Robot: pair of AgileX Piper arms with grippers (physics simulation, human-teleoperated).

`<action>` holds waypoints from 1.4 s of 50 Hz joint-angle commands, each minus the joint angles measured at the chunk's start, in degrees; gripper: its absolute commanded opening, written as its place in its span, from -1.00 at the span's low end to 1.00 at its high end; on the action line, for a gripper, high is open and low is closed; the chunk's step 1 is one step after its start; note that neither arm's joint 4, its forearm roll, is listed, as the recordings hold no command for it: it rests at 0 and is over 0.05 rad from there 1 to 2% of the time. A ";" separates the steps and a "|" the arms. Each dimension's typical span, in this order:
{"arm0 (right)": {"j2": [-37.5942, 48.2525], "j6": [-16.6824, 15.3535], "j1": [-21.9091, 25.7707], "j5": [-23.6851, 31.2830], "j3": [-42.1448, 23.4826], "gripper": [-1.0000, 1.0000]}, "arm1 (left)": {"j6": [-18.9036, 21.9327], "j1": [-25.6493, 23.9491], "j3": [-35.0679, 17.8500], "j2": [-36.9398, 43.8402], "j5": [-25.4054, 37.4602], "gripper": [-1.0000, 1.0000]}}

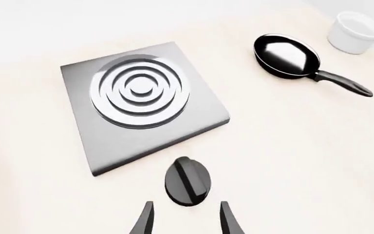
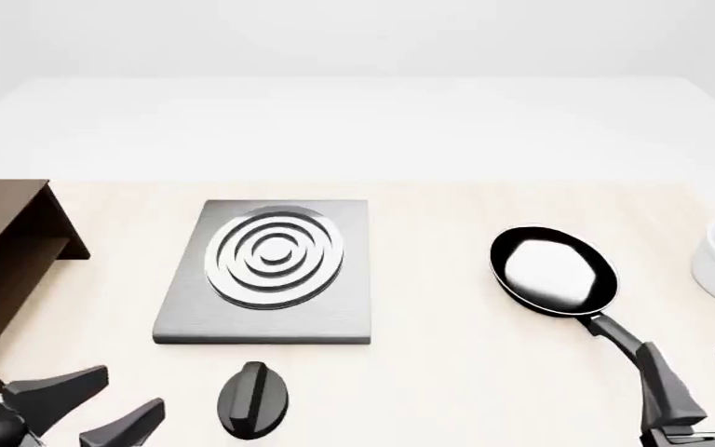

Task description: Turn on the stove and put the frying pan on it.

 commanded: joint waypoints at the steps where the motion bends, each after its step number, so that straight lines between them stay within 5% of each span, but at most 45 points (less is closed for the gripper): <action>1: 0.57 -0.24 -0.04 -0.39 0.03 1.00 | -1.38 -4.27 3.87 5.86 -5.97 1.00; 31: 1.90 -0.69 0.15 -1.51 0.08 1.00 | -1.14 -6.10 13.82 27.21 -31.52 1.00; 70: 1.01 -0.86 0.20 -0.41 0.07 1.00 | -1.68 -10.69 13.30 51.93 -54.56 1.00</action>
